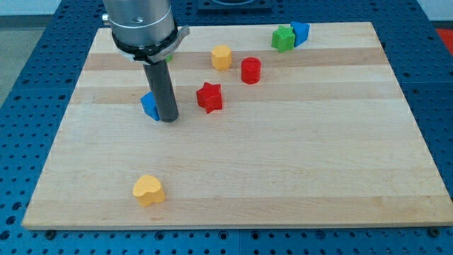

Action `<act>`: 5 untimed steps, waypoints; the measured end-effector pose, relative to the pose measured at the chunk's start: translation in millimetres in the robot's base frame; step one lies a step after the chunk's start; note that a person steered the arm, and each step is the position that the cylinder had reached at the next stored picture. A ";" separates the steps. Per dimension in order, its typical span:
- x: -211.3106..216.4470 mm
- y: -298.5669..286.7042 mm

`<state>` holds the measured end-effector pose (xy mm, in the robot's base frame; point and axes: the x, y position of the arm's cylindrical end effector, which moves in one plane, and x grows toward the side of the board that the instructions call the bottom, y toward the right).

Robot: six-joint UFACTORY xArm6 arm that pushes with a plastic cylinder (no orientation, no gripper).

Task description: Place blue cube left side of yellow hexagon

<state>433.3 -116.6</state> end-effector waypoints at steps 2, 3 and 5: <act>-32.4 -4.9; -0.4 -3.1; -8.9 -63.9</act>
<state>424.4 -180.4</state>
